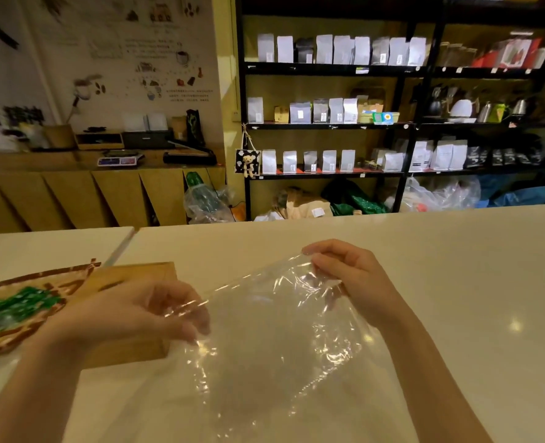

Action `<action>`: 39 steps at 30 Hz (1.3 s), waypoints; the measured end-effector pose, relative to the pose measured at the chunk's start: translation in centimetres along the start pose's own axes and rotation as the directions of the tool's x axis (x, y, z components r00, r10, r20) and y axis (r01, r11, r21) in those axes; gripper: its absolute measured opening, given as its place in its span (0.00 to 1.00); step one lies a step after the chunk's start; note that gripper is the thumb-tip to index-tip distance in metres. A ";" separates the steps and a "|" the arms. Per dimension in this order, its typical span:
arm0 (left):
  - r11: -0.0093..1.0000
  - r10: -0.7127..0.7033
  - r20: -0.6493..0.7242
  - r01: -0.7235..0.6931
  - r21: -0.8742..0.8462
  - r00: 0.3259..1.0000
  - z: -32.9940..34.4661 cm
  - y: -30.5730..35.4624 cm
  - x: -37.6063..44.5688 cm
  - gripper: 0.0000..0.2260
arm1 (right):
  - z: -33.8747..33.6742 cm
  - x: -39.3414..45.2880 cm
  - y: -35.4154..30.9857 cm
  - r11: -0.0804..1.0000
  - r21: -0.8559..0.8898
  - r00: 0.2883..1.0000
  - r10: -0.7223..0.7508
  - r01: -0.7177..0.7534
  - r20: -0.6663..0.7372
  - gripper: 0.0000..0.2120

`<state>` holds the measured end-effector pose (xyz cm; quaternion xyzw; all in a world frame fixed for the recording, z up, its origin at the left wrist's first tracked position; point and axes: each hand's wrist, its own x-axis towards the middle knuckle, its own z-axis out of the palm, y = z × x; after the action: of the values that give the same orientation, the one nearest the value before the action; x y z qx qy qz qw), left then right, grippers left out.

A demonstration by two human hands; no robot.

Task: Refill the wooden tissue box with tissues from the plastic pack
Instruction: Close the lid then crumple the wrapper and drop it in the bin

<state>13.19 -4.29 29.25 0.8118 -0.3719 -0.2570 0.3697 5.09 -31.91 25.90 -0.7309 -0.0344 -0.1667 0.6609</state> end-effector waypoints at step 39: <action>0.161 -0.863 0.019 0.310 -0.937 0.506 47.5 -41.7 -14.0 0.05 | 21.8 -37.7 44.7 0.413 0.071 0.399 0.903 -0.908 -0.160 0.07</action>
<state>-10.75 6.16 -30.04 0.6166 0.3019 -0.2960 0.6642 -13.96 -9.74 -29.24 -0.6244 0.4268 0.1544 0.6357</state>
